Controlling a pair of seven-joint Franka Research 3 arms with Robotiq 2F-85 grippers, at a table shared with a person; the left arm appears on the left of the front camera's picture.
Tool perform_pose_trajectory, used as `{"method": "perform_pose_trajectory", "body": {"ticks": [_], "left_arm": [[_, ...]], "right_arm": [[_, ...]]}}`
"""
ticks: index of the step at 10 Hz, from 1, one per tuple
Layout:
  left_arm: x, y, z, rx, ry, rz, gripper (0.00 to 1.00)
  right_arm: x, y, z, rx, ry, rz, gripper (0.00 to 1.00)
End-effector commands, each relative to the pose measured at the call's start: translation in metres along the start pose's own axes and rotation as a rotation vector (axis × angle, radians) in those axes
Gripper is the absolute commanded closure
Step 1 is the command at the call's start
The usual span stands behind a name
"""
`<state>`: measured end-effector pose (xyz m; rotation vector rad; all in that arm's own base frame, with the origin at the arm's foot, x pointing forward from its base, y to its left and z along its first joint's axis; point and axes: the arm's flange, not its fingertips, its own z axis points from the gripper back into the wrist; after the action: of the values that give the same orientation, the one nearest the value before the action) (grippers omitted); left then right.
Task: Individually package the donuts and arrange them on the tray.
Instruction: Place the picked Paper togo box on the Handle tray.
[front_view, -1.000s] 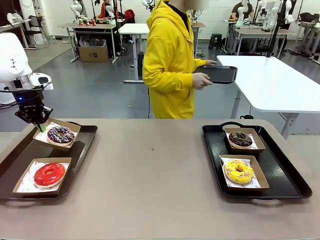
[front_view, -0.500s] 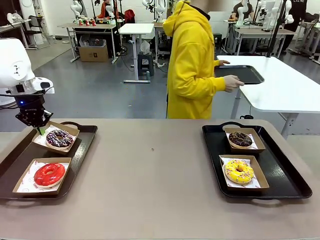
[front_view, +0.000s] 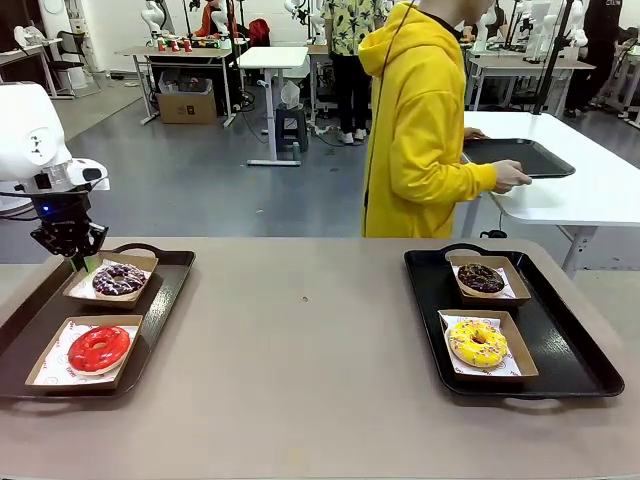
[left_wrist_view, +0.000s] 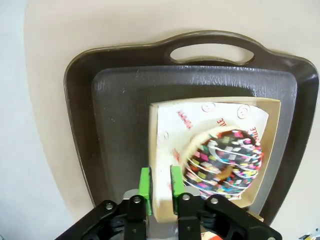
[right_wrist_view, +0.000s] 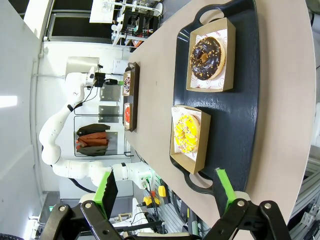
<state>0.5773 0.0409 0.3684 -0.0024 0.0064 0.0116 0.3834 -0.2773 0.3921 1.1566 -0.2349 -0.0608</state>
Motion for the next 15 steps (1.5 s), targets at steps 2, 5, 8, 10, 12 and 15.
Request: {"method": "perform_pose_trajectory", "body": {"ticks": [2,5,8,10,12,15], "left_arm": [[0.0,0.003,0.007,0.03,-0.007,0.022,0.0],[-0.001,0.004,0.009,0.021,-0.006,0.016,0.0],[-0.009,0.006,0.015,-0.035,-0.004,0.0,0.1],[-0.018,0.008,0.023,-0.113,0.018,0.004,0.01],[-0.05,0.028,0.045,-0.311,0.024,0.016,0.01],[-0.118,0.095,0.067,-0.625,-0.091,-0.015,0.01]], "right_arm": [[-0.002,0.002,0.001,-0.004,0.013,-0.005,0.0],[-0.002,0.002,0.001,-0.004,0.013,-0.005,0.0],[-0.002,0.002,0.001,-0.004,0.013,-0.005,0.0],[-0.002,0.002,0.001,-0.004,0.013,-0.005,0.0],[-0.002,0.002,0.001,-0.004,0.013,-0.005,0.0],[-0.002,0.002,0.001,-0.004,0.013,-0.005,0.0]]}}
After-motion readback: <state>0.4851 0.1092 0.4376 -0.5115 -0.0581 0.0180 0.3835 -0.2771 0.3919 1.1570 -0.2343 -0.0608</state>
